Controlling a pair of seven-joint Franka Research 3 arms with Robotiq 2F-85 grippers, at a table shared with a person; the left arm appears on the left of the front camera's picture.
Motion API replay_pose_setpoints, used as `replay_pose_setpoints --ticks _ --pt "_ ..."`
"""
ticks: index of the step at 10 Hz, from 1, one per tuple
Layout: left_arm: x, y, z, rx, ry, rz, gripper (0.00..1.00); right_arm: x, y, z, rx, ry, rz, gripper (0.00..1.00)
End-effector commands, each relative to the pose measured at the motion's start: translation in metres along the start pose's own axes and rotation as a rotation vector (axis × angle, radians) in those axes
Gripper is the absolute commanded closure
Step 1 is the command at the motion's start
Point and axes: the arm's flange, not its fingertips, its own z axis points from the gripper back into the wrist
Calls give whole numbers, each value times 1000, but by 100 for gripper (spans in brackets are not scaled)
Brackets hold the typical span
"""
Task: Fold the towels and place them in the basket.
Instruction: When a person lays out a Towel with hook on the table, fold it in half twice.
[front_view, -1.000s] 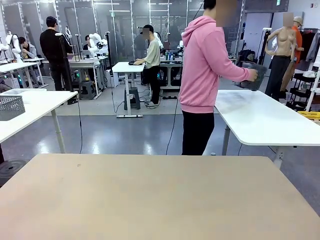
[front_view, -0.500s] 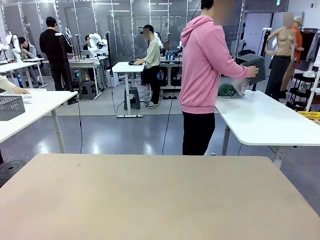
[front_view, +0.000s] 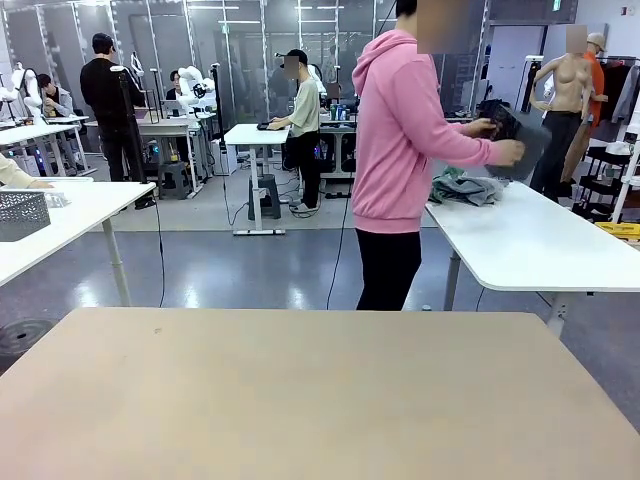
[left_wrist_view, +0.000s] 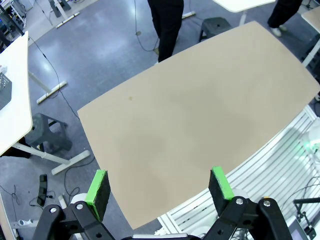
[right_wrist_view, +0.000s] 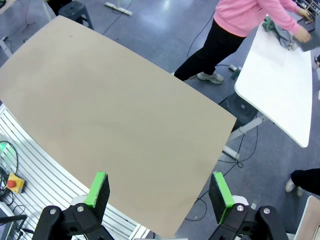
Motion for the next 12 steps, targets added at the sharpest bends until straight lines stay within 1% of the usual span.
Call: replay_pose_setpoints --ticks 1,12 --pt "2 0 1 -2 -2 -3 0 1 0 0 7 -3 4 0" --pt "2 0 1 -2 -2 -3 0 1 0 0 7 -3 4 0"
